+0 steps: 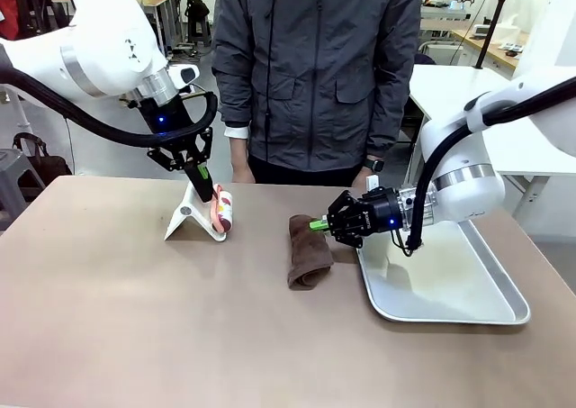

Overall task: Clean the surface of the table.
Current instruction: Return the Lint Roller and towel to their original positions.

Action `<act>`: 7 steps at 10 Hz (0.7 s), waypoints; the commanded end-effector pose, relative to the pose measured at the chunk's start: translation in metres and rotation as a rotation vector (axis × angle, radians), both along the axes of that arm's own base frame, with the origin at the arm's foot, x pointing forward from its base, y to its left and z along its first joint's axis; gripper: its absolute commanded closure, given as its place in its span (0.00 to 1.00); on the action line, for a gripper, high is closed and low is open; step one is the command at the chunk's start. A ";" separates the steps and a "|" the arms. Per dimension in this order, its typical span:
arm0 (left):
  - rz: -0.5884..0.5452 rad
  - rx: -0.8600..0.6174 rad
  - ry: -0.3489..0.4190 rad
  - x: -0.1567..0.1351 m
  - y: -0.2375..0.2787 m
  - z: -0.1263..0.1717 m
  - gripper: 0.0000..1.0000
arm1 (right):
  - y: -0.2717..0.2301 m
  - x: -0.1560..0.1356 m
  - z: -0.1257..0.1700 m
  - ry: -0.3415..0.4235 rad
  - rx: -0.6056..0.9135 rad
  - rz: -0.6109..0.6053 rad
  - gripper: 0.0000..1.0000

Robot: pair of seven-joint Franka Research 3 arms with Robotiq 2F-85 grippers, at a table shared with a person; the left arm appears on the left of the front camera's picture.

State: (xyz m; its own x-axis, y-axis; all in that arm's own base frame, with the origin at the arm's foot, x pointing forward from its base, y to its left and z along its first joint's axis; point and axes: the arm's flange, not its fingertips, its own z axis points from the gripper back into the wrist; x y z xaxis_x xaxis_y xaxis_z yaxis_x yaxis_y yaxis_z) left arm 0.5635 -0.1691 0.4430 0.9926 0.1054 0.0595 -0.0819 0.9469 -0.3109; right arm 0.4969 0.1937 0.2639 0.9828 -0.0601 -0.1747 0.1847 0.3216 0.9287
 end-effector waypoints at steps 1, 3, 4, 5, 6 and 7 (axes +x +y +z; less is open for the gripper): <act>0.008 0.045 0.026 0.004 -0.001 0.002 0.39 | 0.003 0.008 0.003 0.033 -0.015 0.019 0.94; 0.022 0.039 0.030 0.003 0.001 0.003 0.00 | 0.004 0.010 0.001 0.059 -0.027 0.017 0.37; 0.035 0.043 0.030 0.003 0.002 0.004 0.00 | 0.005 0.010 0.000 0.063 -0.026 0.023 0.05; 0.049 0.040 0.031 0.003 0.002 0.005 0.00 | 0.005 0.010 -0.001 0.067 -0.025 0.028 0.00; 0.059 0.035 0.029 0.003 0.003 0.005 0.00 | 0.004 0.011 -0.001 0.077 -0.017 0.032 0.00; 0.071 0.030 0.022 0.003 0.006 0.007 0.00 | 0.004 0.012 -0.002 0.082 -0.021 0.030 0.00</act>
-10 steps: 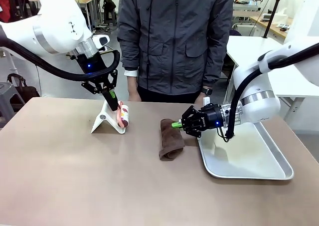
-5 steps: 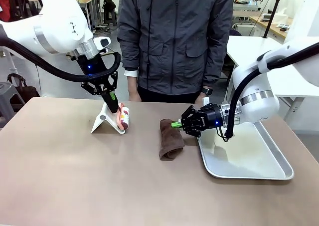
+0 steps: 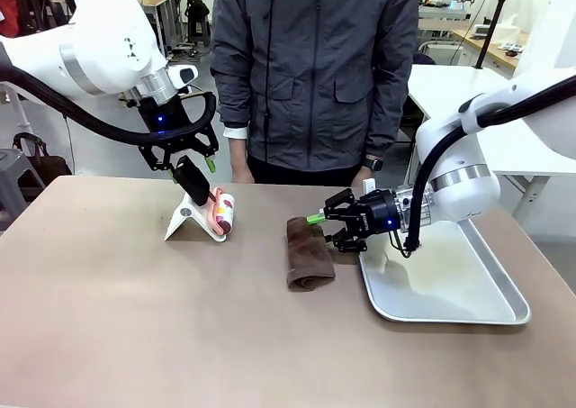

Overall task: Clean the surface of the table.
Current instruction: Return the Lint Roller and towel to their original positions.

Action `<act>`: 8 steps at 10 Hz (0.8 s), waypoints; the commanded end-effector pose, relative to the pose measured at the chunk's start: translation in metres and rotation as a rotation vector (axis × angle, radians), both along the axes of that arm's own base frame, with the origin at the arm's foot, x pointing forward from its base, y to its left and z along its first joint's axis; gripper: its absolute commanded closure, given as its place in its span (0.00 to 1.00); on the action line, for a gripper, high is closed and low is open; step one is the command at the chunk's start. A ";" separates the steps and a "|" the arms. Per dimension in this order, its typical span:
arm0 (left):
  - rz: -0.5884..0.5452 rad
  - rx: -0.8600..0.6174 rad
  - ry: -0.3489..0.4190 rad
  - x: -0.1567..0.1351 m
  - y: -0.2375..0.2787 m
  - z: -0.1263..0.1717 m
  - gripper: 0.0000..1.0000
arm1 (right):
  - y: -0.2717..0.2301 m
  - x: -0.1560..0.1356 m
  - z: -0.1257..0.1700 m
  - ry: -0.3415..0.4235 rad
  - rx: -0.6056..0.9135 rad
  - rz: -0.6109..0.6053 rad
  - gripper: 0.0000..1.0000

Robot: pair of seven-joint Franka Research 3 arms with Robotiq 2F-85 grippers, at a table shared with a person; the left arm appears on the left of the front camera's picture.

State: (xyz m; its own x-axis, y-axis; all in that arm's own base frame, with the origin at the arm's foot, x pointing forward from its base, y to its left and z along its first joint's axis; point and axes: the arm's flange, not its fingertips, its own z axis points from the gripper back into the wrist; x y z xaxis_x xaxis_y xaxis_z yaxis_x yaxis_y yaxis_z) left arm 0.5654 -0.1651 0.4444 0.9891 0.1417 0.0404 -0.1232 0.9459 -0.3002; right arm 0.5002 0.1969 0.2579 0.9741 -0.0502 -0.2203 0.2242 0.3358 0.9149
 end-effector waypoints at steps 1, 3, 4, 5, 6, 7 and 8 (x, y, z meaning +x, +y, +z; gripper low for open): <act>0.053 0.008 -0.007 -0.002 0.008 0.009 0.00 | 0.001 0.008 0.004 0.032 -0.010 0.023 0.02; 0.089 -0.022 -0.031 -0.013 0.024 0.018 0.00 | 0.000 0.007 0.006 0.024 -0.013 0.028 0.00; 0.101 -0.033 -0.039 -0.019 0.032 0.022 0.00 | -0.002 0.007 0.007 0.021 -0.009 0.028 0.00; 0.081 -0.059 -0.056 -0.032 0.040 0.027 0.00 | -0.003 0.006 0.007 0.018 -0.010 0.029 0.00; 0.037 -0.098 -0.077 -0.046 0.049 0.032 0.00 | -0.006 0.004 0.010 0.009 -0.006 0.027 0.00; -0.003 -0.127 -0.106 -0.060 0.056 0.035 0.00 | -0.011 0.001 0.015 -0.003 0.019 0.036 0.00; -0.071 -0.186 -0.126 -0.074 0.064 0.037 0.00 | -0.016 -0.002 0.021 -0.017 0.057 0.053 0.00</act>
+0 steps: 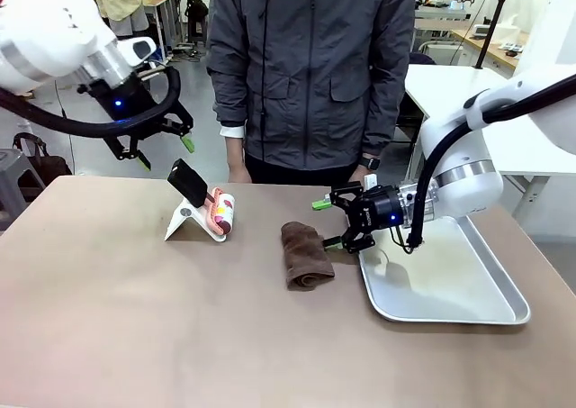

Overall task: Clean the surface of the table.
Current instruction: Return the Lint Roller and towel to their original positions.

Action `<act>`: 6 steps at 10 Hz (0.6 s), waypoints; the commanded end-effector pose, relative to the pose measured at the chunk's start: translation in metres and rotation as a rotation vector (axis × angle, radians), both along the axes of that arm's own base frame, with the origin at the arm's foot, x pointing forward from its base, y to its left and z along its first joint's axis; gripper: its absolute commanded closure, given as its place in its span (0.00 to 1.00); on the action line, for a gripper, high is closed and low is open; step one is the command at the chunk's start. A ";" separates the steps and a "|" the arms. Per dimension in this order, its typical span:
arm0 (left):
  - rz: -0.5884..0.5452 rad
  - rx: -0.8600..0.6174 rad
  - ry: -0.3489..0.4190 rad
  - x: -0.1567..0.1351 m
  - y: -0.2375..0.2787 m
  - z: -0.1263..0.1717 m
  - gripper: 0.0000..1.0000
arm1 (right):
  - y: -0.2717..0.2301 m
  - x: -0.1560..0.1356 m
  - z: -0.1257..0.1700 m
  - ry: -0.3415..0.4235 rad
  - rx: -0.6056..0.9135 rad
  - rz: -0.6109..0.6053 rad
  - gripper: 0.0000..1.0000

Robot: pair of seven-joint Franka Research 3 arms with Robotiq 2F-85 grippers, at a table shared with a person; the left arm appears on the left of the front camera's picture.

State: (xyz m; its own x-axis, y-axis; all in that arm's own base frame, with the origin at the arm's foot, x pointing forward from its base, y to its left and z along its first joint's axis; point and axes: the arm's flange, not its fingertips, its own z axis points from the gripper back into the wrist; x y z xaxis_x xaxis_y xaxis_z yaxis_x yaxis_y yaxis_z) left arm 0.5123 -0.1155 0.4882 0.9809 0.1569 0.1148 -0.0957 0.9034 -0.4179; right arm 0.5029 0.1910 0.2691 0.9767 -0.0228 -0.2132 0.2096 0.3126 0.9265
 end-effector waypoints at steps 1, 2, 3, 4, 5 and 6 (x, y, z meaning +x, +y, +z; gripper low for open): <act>-0.121 -0.124 -0.055 -0.033 0.024 -0.006 0.00 | -0.020 -0.009 0.016 -0.020 0.074 0.054 0.00; -0.178 -0.186 -0.075 -0.046 0.034 -0.006 0.00 | -0.028 -0.012 0.019 -0.023 0.103 0.060 0.00; -0.191 -0.280 -0.083 -0.057 0.047 -0.008 0.00 | -0.045 -0.017 0.021 -0.033 0.147 0.042 0.00; -0.224 -0.377 -0.083 -0.066 0.059 -0.012 0.00 | -0.061 -0.025 0.022 -0.051 0.214 0.062 0.00; -0.285 -0.464 -0.080 -0.073 0.069 -0.018 0.00 | -0.078 -0.038 0.022 -0.070 0.316 0.133 0.00; -0.342 -0.568 -0.063 -0.071 0.082 -0.028 0.00 | -0.095 -0.053 0.020 -0.098 0.428 0.212 0.00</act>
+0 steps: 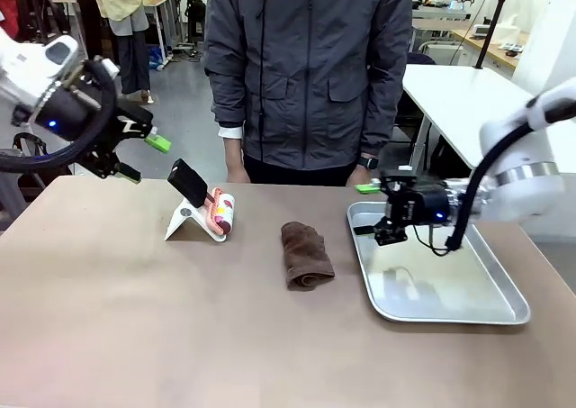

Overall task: Clean the surface of the table.
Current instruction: Return the Lint Roller and towel to their original positions.

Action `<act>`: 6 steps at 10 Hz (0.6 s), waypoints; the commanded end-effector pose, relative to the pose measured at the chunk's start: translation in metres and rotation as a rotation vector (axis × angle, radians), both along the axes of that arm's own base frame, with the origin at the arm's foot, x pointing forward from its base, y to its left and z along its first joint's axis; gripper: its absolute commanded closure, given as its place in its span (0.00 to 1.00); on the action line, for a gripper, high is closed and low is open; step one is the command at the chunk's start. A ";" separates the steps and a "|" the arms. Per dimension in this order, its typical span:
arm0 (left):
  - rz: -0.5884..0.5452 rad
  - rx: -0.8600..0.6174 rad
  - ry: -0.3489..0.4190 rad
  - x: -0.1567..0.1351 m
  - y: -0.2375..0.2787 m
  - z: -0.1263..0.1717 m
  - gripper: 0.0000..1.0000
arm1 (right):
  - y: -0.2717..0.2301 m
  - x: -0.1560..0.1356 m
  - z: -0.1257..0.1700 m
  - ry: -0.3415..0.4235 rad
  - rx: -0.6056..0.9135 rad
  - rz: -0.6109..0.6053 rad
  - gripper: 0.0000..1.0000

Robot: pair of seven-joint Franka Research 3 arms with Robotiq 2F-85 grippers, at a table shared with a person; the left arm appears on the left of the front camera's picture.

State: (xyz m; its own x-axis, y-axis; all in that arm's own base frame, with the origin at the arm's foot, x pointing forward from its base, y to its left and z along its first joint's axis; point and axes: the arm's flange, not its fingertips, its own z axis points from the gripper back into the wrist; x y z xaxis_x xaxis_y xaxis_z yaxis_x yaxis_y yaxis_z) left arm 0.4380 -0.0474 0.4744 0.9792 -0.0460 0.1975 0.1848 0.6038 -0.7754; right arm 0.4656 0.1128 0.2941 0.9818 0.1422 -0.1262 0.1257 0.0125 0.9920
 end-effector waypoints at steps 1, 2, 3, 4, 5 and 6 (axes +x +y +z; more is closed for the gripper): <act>-0.234 -0.216 0.085 0.015 0.034 -0.031 0.00 | -0.034 -0.031 -0.009 -0.051 0.200 0.161 0.00; -0.228 -0.361 0.153 0.030 0.052 -0.050 0.00 | -0.045 -0.037 -0.015 -0.049 0.209 0.108 0.00; -0.313 -0.507 0.155 0.044 0.068 -0.072 0.00 | -0.052 -0.039 -0.019 -0.035 0.217 0.093 0.00; -0.322 -0.621 0.124 0.054 0.081 -0.092 0.00 | -0.056 -0.038 -0.022 -0.026 0.214 0.067 0.00; -0.280 -0.677 0.145 0.061 0.091 -0.109 0.00 | -0.057 -0.037 -0.021 -0.020 0.208 0.027 0.00; -0.226 -0.727 0.206 0.066 0.096 -0.119 0.00 | -0.055 -0.032 -0.019 -0.026 0.214 -0.025 0.00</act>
